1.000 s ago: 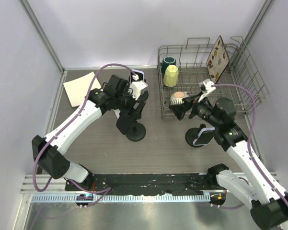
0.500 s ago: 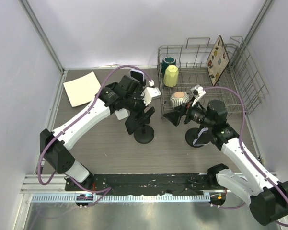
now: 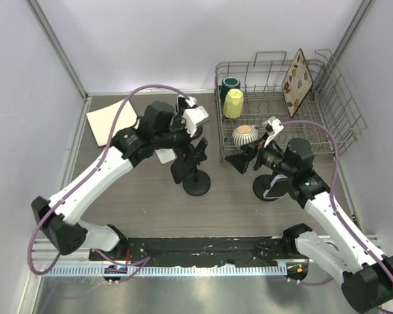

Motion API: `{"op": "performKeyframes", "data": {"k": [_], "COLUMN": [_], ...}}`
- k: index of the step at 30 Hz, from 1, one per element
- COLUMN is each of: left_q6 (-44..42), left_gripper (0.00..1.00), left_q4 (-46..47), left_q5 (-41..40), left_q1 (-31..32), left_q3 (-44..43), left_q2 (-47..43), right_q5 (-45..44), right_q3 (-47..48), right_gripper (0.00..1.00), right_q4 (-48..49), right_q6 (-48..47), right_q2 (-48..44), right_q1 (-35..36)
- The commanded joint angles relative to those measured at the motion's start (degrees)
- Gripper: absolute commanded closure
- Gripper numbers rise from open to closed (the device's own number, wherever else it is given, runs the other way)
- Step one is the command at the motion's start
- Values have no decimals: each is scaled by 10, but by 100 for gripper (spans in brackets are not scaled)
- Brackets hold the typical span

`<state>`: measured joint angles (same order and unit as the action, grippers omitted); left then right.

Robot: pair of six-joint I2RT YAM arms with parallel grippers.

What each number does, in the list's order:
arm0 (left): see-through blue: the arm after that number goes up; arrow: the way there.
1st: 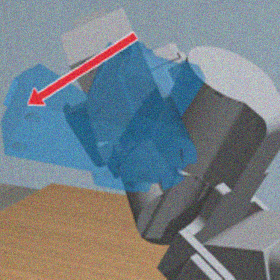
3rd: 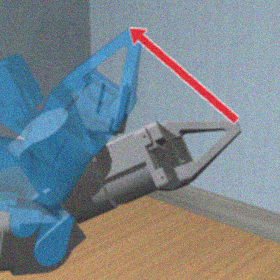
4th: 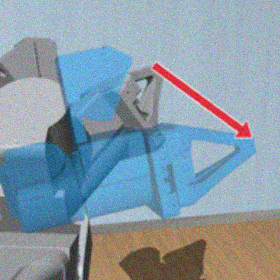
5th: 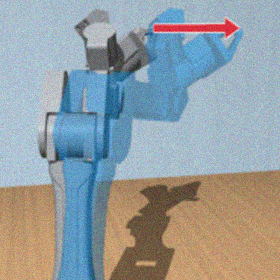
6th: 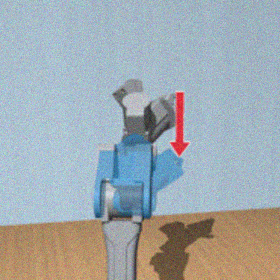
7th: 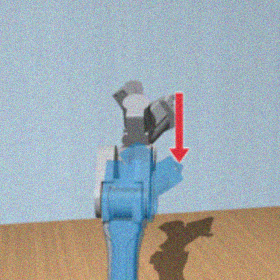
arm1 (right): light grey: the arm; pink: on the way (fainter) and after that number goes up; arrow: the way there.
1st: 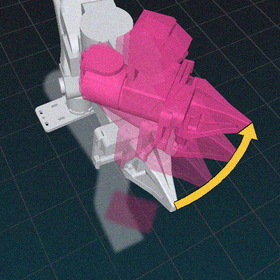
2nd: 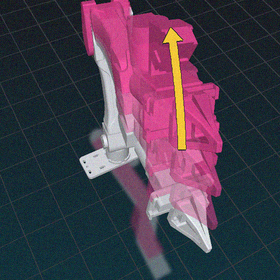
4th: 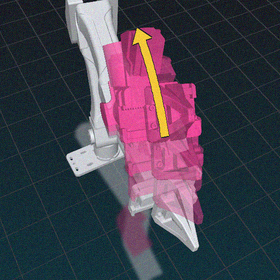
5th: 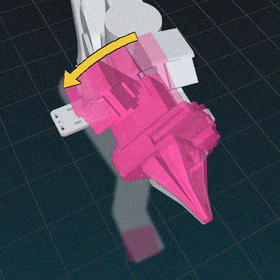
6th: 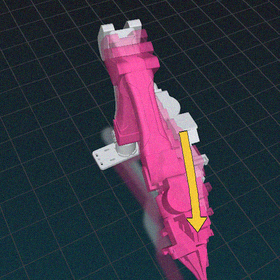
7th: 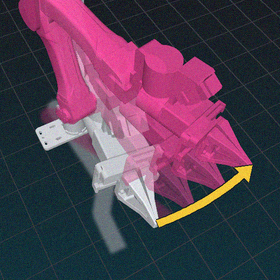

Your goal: Remove the phone from the phone stand

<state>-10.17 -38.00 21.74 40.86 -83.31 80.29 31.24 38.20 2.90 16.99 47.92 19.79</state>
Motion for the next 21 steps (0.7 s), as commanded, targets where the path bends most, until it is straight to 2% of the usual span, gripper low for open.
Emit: {"op": "performKeyframes", "data": {"k": [1,2,5,8,9,14,16,21], "left_q6": [132,178,241,301,318,343,346,357], "left_gripper": [0,0,0,0,0,0,0,0], "left_q4": [94,99,107,104,101,66,51,38], "left_q5": [-118,-142,-228,-259,-262,-267,-267,-257], "left_q1": [3,3,3,2,3,3,3,4], "left_q3": [27,43,85,125,132,158,163,174], "left_q2": [-82,-98,-155,-201,-216,-238,-245,-248], "right_q5": [-5,-11,-13,-26,-24,31,89,171], "right_q3": [41,45,65,85,89,82,94,122], "right_gripper": [2,2,2,5,6,19,20,22], "right_q4": [-19,-23,-25,-25,-20,68,88,103], "right_q6": [-25,-34,-70,-112,-123,-150,-162,-198], "right_q2": [16,23,66,126,139,221,266,338], "right_q1": [4,10,36,89,109,116,116,116]}}
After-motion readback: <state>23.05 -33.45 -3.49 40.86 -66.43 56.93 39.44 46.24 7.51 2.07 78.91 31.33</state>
